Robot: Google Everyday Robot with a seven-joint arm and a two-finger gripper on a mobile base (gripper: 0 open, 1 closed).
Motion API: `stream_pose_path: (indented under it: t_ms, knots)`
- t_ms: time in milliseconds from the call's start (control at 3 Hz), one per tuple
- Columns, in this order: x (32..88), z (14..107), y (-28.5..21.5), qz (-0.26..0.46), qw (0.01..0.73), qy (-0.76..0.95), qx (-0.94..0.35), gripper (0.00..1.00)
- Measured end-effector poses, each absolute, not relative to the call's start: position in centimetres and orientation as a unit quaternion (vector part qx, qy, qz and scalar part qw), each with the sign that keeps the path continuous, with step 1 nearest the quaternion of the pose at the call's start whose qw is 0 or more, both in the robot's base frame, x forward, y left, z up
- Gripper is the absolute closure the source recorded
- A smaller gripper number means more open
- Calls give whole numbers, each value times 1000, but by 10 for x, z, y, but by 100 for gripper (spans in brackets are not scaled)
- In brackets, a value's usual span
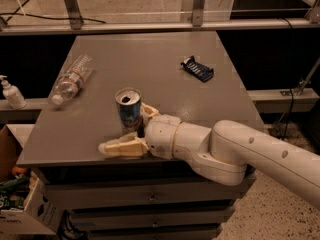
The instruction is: Move redbull can near rxbar blueberry
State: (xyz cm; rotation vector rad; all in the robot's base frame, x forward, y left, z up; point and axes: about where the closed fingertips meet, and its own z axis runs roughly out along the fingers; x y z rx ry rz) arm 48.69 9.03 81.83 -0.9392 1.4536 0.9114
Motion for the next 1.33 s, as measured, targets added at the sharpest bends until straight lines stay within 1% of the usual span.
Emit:
stream_pose_path:
  t_ms: [333,1000,1333]
  knots:
    - [498,814,88,379,567,619,-390,40]
    - [500,830,74,372,578,615,-385,86]
    - [494,860,64,363,587,600,-405,100]
